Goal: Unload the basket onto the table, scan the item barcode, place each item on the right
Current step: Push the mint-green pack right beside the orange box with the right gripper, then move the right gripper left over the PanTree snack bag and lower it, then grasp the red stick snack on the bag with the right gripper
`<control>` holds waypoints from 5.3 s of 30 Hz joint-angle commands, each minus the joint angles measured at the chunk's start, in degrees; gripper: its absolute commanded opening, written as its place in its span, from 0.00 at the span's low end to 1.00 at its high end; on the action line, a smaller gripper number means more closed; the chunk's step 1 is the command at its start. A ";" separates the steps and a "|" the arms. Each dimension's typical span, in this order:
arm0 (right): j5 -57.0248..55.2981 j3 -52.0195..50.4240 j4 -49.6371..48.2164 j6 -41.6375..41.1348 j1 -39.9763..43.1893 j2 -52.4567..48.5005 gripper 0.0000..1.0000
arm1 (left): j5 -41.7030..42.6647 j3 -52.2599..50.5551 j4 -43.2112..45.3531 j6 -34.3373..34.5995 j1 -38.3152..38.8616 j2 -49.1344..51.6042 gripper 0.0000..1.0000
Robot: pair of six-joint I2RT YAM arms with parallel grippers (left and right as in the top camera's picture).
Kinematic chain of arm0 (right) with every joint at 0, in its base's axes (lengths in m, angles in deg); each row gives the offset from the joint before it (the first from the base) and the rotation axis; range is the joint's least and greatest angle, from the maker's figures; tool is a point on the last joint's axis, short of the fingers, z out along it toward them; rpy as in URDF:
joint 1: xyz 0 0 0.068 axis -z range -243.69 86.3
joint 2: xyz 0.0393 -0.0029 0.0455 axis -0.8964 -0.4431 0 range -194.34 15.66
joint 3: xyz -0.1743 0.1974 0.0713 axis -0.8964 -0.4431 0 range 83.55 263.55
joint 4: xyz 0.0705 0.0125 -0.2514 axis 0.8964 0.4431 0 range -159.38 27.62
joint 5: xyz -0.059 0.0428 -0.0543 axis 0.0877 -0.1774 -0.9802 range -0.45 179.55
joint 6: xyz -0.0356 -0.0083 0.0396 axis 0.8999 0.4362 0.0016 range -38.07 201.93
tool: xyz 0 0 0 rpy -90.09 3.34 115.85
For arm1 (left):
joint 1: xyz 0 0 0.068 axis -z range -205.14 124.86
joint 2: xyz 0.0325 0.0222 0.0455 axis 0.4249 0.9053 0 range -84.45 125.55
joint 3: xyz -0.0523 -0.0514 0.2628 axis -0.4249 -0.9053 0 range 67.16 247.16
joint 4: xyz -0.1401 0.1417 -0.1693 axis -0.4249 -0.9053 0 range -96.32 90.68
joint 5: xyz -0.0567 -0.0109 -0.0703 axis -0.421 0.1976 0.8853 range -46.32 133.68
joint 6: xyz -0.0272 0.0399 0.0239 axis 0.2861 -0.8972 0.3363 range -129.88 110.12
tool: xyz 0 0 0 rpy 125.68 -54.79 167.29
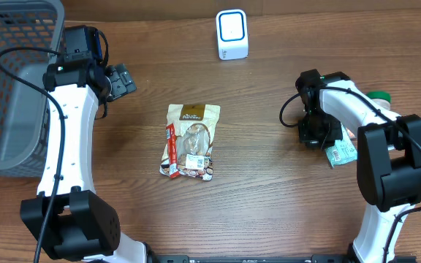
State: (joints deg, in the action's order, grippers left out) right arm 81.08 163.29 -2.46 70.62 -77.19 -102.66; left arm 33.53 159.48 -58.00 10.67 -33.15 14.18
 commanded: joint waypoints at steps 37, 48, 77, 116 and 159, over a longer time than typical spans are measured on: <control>31.74 23.06 -5.92 -1.18 -20.31 -1.92 0.35 | -0.76 0.70 0.20 -0.90 -0.11 -0.13 1.00; 21.14 23.02 -23.45 -7.17 -37.11 -1.99 0.38 | -0.76 0.70 0.20 -0.90 -0.11 -0.13 1.00; 11.47 23.02 -21.79 -9.25 -39.71 -1.99 0.41 | -0.79 0.70 0.20 -0.90 -0.11 -0.13 1.00; 12.55 22.53 -28.28 -15.93 -40.87 -2.75 0.19 | -0.76 0.70 0.20 -0.90 -0.11 -0.13 1.00; 10.84 22.49 -28.72 -19.39 -43.39 -13.64 0.36 | -0.79 0.70 0.20 -0.90 -0.11 -0.13 1.00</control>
State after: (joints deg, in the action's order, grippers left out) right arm 92.25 185.85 -30.90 51.73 -119.42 -115.58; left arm 33.53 159.48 -58.00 10.67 -33.15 14.18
